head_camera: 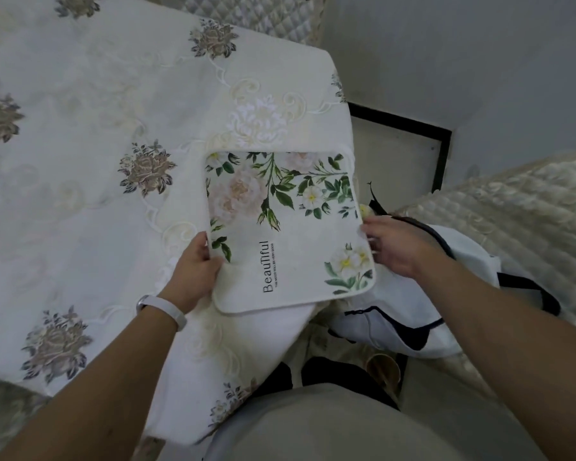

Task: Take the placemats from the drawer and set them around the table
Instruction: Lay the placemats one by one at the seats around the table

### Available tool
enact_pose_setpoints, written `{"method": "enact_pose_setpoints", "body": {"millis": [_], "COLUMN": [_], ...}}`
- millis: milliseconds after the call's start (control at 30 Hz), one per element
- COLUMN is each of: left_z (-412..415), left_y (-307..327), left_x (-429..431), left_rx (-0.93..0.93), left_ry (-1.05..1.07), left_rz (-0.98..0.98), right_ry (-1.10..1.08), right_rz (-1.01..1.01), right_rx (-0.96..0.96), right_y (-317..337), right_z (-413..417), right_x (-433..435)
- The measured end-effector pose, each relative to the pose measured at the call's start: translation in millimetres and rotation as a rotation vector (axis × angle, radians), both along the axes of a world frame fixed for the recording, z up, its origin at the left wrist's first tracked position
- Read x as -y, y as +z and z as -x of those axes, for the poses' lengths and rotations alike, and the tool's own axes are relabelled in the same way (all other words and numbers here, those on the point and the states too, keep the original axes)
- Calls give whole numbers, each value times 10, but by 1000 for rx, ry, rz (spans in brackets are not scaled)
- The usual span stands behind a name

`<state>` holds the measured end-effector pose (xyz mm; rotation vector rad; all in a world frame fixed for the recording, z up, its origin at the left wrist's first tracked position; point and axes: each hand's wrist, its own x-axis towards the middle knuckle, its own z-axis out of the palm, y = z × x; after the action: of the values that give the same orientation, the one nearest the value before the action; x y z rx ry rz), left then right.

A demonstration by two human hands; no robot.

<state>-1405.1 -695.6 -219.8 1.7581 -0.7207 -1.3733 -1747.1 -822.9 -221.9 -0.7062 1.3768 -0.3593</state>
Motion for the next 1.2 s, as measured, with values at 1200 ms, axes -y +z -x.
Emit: {"method": "enact_pose_setpoints", "body": {"millis": [1200], "left_z": [-360], "left_y": [-39], "left_x": [524], "left_rx": [518], "left_ry": [-98], "left_rz": [74], "right_ry": [-10], "right_rz": [499], "right_rx": [-669], "right_y": [55], "right_z": [-607], "right_x": [-595]}}
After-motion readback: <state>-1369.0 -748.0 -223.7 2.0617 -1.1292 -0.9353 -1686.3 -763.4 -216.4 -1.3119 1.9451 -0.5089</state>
